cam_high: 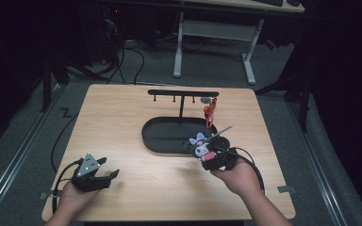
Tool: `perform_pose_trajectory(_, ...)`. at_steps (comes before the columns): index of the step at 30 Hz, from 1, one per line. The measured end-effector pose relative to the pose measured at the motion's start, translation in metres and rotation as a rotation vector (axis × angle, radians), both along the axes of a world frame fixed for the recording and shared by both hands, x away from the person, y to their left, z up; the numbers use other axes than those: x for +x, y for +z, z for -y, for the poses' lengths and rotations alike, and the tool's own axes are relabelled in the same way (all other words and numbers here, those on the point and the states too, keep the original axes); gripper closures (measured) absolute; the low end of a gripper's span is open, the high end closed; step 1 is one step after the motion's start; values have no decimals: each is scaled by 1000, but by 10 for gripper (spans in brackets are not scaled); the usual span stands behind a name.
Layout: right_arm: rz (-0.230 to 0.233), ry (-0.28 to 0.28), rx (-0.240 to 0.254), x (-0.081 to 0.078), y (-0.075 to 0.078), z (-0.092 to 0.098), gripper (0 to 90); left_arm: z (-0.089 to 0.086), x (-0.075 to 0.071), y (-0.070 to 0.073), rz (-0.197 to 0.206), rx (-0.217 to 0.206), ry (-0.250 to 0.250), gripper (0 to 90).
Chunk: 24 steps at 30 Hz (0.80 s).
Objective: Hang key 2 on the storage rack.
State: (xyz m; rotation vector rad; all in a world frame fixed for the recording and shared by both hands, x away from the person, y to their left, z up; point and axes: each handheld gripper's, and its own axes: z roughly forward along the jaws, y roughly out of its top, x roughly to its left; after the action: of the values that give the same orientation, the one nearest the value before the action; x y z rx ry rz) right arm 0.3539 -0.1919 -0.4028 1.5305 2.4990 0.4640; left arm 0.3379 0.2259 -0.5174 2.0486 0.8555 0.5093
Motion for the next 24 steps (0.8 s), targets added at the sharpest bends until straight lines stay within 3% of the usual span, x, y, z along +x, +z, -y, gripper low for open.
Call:
perform_pose_trajectory(11,35,-48,45,19,28,5,515,-1,0,0,2,2,-5,313)
perform_pose_trajectory(24,50,-77,64,37,43,6,515,-1,0,0,-3,1,-6,314)
